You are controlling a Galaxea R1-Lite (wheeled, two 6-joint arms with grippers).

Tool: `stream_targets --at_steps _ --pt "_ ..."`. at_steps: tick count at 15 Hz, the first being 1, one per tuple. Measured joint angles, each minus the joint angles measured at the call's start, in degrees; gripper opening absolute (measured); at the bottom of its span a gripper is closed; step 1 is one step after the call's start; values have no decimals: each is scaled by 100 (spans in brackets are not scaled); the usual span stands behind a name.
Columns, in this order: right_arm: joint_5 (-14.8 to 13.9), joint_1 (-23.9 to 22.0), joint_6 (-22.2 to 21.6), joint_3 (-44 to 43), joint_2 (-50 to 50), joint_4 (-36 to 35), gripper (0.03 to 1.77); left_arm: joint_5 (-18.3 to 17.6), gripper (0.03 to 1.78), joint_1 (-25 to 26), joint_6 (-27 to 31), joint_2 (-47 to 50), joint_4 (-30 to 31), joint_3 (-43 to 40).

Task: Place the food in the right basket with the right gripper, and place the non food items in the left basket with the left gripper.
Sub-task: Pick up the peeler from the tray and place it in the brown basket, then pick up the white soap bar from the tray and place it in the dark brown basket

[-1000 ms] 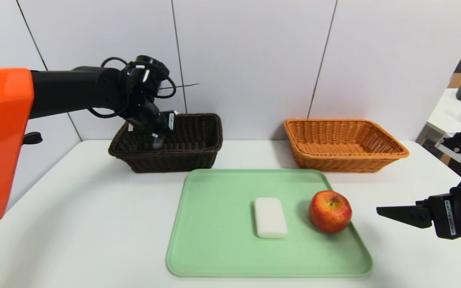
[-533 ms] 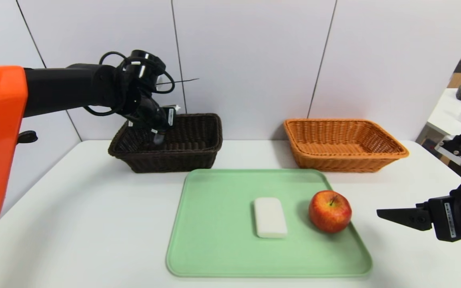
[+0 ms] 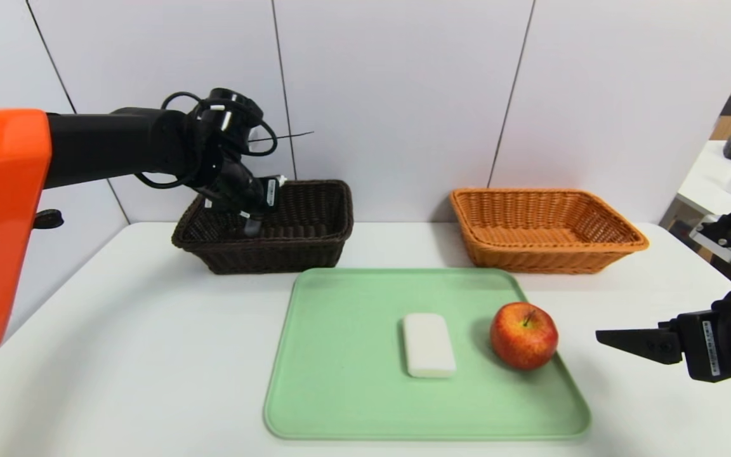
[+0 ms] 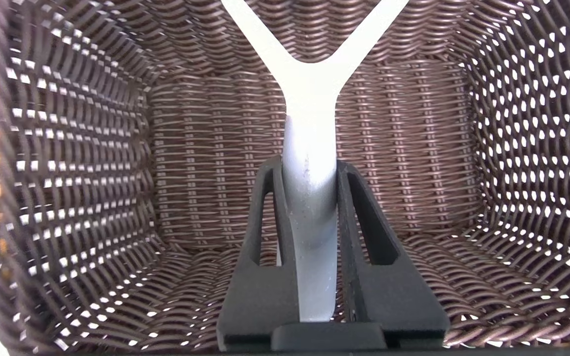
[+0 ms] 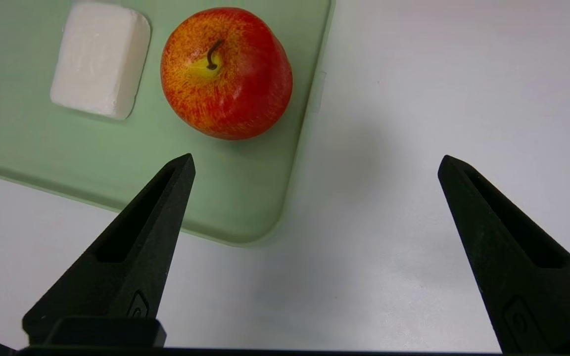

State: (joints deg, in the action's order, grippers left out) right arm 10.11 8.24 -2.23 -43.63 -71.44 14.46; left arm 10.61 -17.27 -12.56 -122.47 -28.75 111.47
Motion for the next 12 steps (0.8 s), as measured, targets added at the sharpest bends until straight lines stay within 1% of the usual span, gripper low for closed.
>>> stream_targets --at_steps 2,4,5,8,10,12 --pt "2 0 -2 30 0 -13 170 -17 60 -6 -9 -11 9 0" --pt "0 -1 -7 50 -2 -21 170 -17 86 -4 -15 -24 24 7" --pt "0 -1 -5 55 -2 -21 170 -13 95 0 -17 -30 30 11" --pt "0 -4 -5 57 0 -21 170 -16 119 -9 -17 6 30 51" --pt "0 -12 -5 55 2 -29 170 -16 131 -41 -17 138 20 55" --pt "0 -23 -13 50 16 -33 170 -11 140 -232 -37 386 -17 -9"
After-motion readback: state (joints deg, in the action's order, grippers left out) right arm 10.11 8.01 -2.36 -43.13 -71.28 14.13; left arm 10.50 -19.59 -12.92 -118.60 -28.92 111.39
